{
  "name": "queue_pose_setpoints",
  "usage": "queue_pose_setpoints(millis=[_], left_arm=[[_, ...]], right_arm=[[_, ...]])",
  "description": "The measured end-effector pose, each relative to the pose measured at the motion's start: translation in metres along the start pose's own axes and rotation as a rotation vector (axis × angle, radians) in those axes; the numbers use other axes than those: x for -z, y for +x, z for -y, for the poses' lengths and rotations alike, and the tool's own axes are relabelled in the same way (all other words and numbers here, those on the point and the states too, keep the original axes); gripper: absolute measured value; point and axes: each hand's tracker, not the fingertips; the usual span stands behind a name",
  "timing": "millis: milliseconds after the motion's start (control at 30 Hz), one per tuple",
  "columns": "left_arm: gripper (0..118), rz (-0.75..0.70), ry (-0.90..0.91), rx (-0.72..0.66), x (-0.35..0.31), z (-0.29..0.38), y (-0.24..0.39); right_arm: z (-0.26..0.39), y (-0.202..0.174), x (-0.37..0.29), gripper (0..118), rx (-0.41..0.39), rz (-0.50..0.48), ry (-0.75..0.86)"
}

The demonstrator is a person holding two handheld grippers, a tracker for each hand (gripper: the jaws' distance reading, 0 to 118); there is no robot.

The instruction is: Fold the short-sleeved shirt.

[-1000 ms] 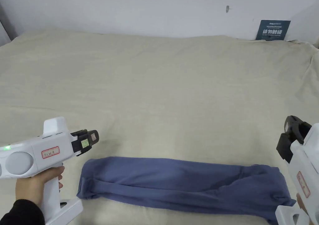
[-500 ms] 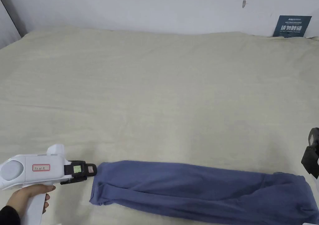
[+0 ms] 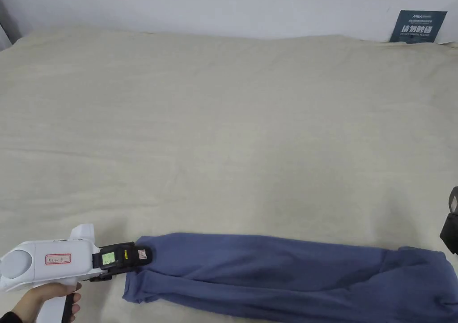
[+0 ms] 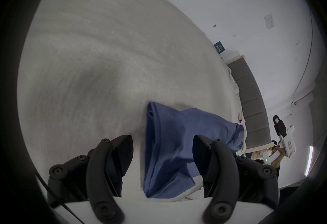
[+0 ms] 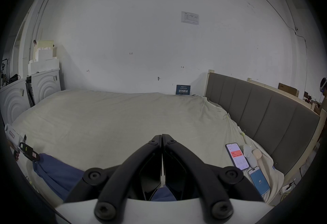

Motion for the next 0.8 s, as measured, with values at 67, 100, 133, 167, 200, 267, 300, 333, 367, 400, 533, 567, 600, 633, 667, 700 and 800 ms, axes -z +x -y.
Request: queue_pose_setpoints(millis=[67,100,133,167,200,267,300,333,367,400,533,567,600,633,667,700,800], left_arm=[[75,0.018,-0.021,0.028,0.008,-0.001,0.005],[75,0.030,-0.039,0.046,0.011,-0.002,0.006],[74,0.036,-0.047,0.053,0.015,-0.003,0.008],[69,0.029,-0.057,0.057,0.018,-0.004,0.011],[60,0.033,-0.060,0.063,0.020,-0.005,0.013],[28,-0.009,-0.075,0.080,0.025,-0.005,0.015],[21,-0.041,-0.079,0.102,0.028,-0.004,0.016],[18,-0.044,-0.081,0.098,0.029,-0.003,0.016],[13,-0.035,-0.076,0.094,0.029,-0.003,0.015],[10,-0.042,-0.069,0.084,0.029,-0.002,0.016],[8,-0.100,-0.054,0.137,0.027,0.000,0.030],[7,-0.123,-0.056,0.162,0.026,-0.001,0.036],[7,-0.128,-0.060,0.158,0.024,-0.003,0.041],[7,-0.129,-0.059,0.162,0.023,-0.008,0.036],[6,-0.146,-0.057,0.171,0.020,-0.012,0.037],[6,-0.152,-0.059,0.162,0.015,-0.016,0.039],[6,-0.159,-0.041,0.148,-0.003,-0.023,0.047]], right_arm=[[0.000,-0.001,0.000,0,-0.002,0.004,-0.002],[-0.001,-0.001,-0.001,0,-0.004,0.006,-0.003],[-0.001,-0.001,-0.001,0,-0.004,0.006,-0.004],[0.000,0.000,0.000,0,-0.004,0.007,-0.004],[0.000,0.000,0.000,0,-0.002,0.008,-0.005],[0.000,0.001,0.000,0,0.001,0.010,-0.005],[0.000,0.003,0.000,0,0.004,0.010,-0.005],[0.000,0.004,0.000,0,0.005,0.011,-0.005],[0.000,0.005,-0.001,0,0.005,0.012,-0.004],[0.000,0.006,-0.002,0,0.004,0.014,-0.004],[-0.002,0.011,-0.005,0,0.006,0.018,0.003],[-0.003,0.013,-0.006,0,0.007,0.020,0.004],[-0.003,0.014,-0.007,0,0.011,0.019,0.005],[-0.004,0.015,-0.007,0,0.015,0.019,0.006],[-0.005,0.016,-0.008,0,0.018,0.020,0.010],[-0.005,0.017,-0.009,0,0.020,0.019,0.013],[-0.008,0.019,-0.010,0,0.024,0.013,0.025]])
